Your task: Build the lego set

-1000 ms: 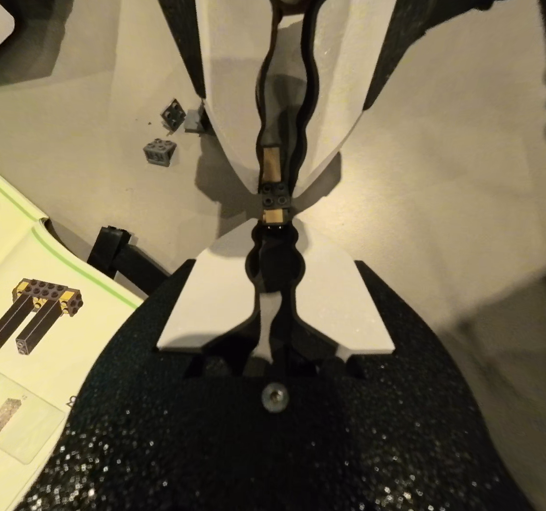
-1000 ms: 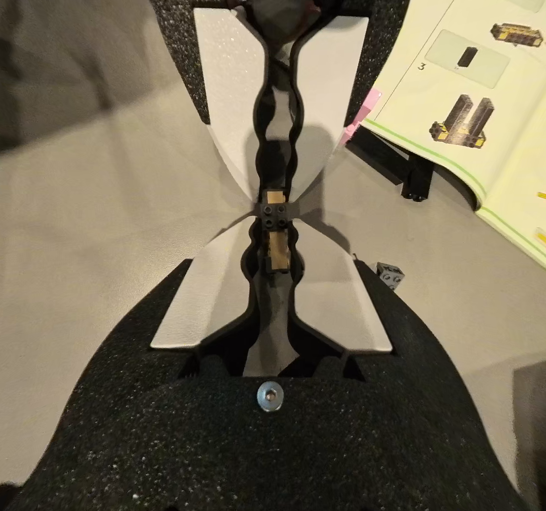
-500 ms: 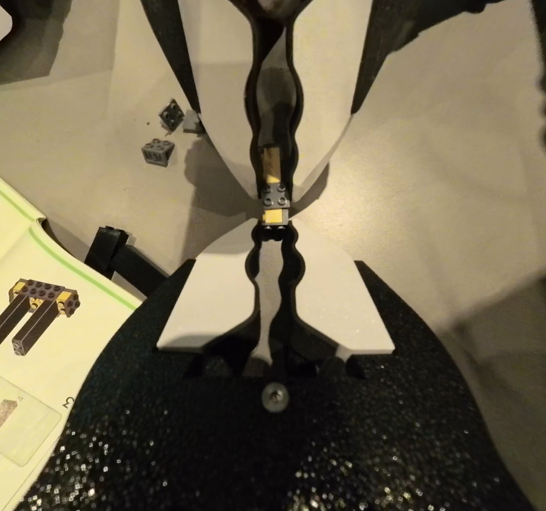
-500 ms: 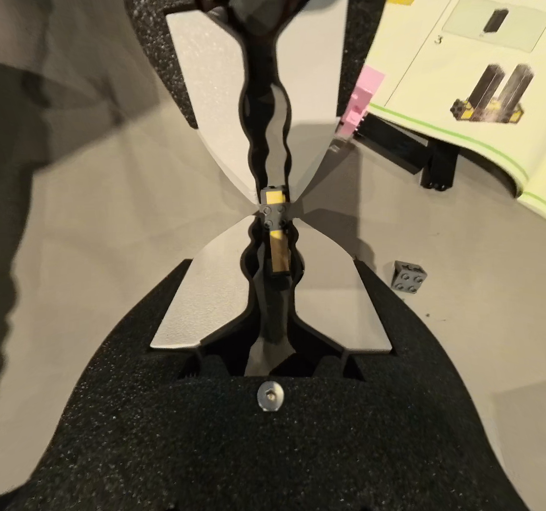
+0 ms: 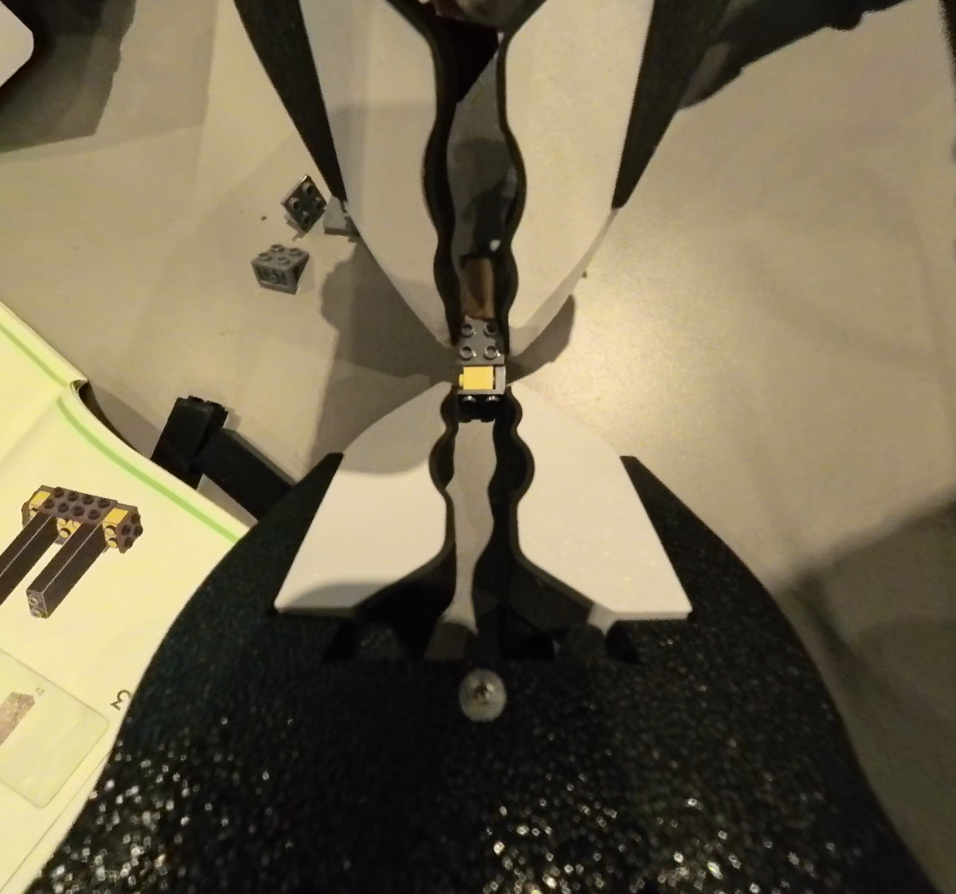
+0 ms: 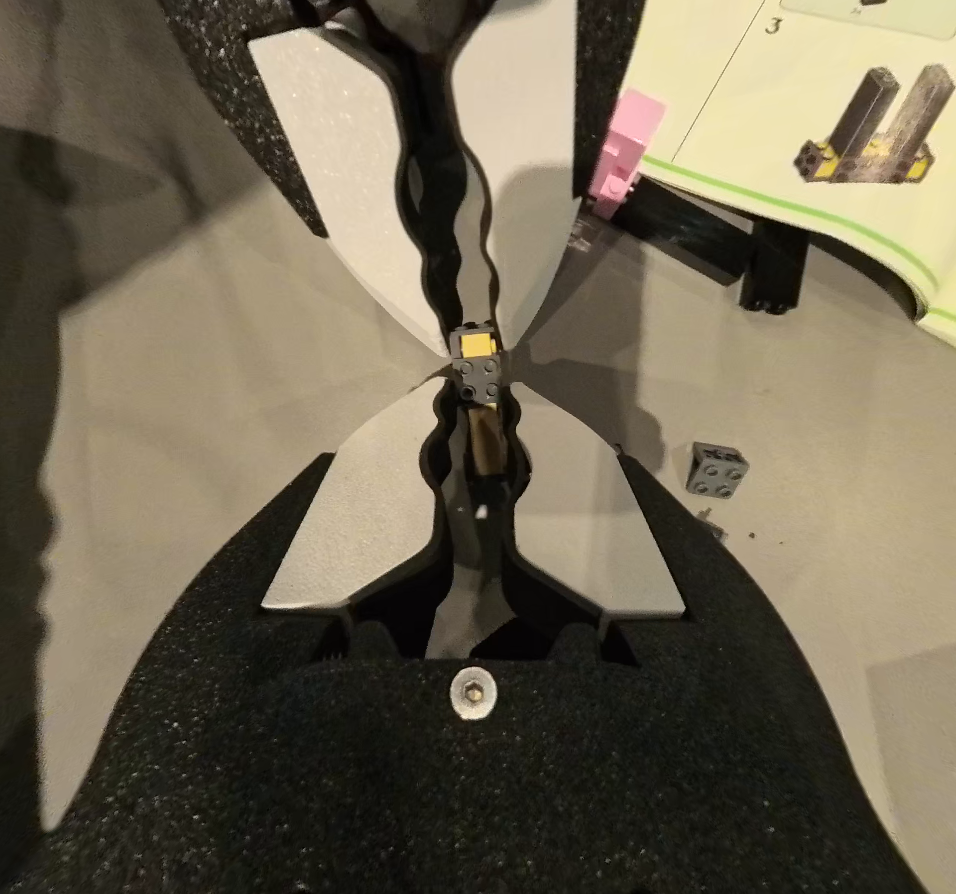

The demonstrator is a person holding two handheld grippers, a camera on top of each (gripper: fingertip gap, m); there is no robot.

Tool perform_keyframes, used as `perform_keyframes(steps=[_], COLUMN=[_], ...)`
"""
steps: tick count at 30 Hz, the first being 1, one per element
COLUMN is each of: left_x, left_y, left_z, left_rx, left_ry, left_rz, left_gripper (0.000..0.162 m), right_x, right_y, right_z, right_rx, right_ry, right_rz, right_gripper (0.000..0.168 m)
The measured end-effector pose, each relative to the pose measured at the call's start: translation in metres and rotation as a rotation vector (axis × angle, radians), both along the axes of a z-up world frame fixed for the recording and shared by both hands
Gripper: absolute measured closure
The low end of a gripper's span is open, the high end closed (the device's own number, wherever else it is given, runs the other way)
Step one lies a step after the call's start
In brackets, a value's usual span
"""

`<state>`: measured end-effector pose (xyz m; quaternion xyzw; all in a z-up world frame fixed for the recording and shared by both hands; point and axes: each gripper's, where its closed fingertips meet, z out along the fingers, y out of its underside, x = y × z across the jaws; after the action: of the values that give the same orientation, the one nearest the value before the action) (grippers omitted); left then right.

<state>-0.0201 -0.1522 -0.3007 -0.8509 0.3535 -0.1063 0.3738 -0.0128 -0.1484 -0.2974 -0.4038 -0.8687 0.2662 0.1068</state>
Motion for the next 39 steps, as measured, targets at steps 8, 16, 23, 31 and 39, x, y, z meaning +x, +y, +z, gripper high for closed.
perform_keyframes(steps=[8, 16, 23, 31, 39], left_x=[0.0012, 0.0072, 0.0080, 0.0050, 0.0060], left_y=[0.0021, -0.0006, -0.0011, -0.0033, -0.0059], left_z=[0.0014, -0.0005, 0.0000, 0.0002, 0.0001], left_rx=[0.043, -0.003, 0.008, 0.015, 0.014], left_ry=[0.029, -0.028, -0.036, 0.009, 0.014], left_rz=[-0.021, -0.039, -0.034, -0.050, -0.078], left_gripper=[0.138, 0.146, 0.146, 0.140, 0.145], right_x=[0.0007, 0.0014, 0.0018, 0.0015, 0.0035], right_y=[-0.0013, -0.0054, -0.0060, -0.0077, -0.0090], right_z=[0.0001, -0.0001, -0.0002, -0.0001, 0.0002], right_rx=[0.026, 0.028, 0.015, 0.004, -0.004], right_ry=[0.043, 0.043, 0.018, 0.037, 0.036], right_rz=[0.069, 0.104, 0.086, 0.084, 0.072], right_gripper=[0.152, 0.152, 0.152, 0.152, 0.152])
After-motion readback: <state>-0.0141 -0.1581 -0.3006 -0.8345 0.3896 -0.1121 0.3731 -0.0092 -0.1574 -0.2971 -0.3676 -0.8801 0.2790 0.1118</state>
